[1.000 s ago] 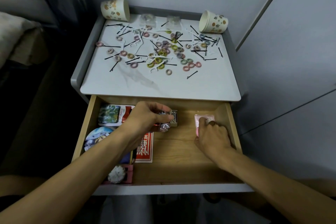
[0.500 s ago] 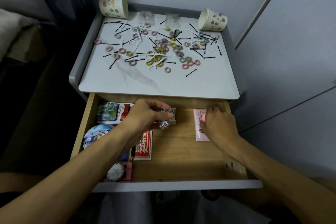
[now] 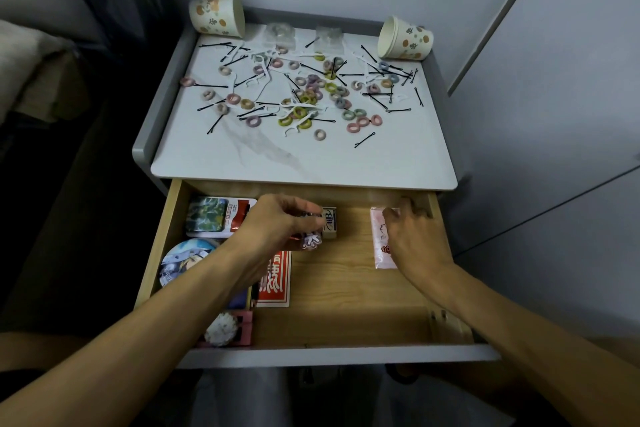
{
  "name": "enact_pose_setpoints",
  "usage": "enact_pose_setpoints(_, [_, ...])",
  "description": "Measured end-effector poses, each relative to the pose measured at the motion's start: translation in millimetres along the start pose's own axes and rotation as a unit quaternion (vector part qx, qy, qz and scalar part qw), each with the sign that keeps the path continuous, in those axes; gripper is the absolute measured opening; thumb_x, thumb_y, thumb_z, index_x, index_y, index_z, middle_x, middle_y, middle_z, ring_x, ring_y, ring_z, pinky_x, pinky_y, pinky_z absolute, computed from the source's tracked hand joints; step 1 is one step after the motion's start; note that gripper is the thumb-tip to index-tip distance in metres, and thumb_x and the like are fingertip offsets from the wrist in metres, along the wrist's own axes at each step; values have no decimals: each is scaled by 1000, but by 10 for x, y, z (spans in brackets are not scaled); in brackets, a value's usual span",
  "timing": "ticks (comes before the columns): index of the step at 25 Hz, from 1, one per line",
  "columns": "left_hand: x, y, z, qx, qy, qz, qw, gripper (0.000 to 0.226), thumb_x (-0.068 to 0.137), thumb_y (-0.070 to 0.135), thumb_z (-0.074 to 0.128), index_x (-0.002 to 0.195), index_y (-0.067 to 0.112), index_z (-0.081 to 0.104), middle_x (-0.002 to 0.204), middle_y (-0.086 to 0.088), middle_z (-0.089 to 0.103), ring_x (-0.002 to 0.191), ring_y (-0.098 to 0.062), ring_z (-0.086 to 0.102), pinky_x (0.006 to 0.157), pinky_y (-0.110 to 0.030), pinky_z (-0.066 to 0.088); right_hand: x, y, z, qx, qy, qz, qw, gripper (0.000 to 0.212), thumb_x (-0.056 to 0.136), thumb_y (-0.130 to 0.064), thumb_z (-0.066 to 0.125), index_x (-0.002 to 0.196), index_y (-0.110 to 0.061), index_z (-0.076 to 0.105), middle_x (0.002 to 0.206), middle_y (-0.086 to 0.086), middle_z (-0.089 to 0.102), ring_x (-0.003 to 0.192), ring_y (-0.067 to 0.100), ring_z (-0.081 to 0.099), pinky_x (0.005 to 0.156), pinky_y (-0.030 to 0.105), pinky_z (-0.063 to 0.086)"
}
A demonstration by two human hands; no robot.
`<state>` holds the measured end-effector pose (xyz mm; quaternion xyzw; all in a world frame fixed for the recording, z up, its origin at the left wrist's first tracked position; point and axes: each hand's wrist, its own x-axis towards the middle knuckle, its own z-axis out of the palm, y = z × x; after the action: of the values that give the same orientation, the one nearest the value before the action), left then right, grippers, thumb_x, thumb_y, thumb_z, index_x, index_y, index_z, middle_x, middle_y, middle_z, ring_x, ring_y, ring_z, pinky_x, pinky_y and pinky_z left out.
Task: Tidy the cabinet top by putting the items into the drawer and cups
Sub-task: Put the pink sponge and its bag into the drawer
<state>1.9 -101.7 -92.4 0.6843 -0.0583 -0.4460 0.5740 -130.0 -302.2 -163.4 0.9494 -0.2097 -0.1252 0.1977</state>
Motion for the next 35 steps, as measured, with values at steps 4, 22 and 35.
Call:
enact_pose_setpoints(4, [43,-43,-34,-1,6,3,1000,14,85,-2,68,98,4,70,82,-12,71,61,-13,67,53,-21,52,-28,1,-46,-8,-17,-5,1000,62,67,-18,83,123,-11,55,116,14,54,89,26,61,67,30,51])
enact_pose_setpoints(22, [192,-269,-53,-151,-13,-58,987,29,79,-15,62,103,1,68,92,-17,73,78,-22,72,62,-24,57,-194,-520,-690,804,-234,14,547,18,88,-16,68,102,-4,68,90,12,74,74,17,68,69,25,55])
enact_pose_setpoints(35, [513,-309,-157,391,41,67,917,34,75,9,81,106,16,70,89,1,69,76,-10,63,56,-8,43,-122,-858,-382,699,-319,56,637,12,85,-12,71,94,-7,65,83,10,72,61,10,66,58,18,55])
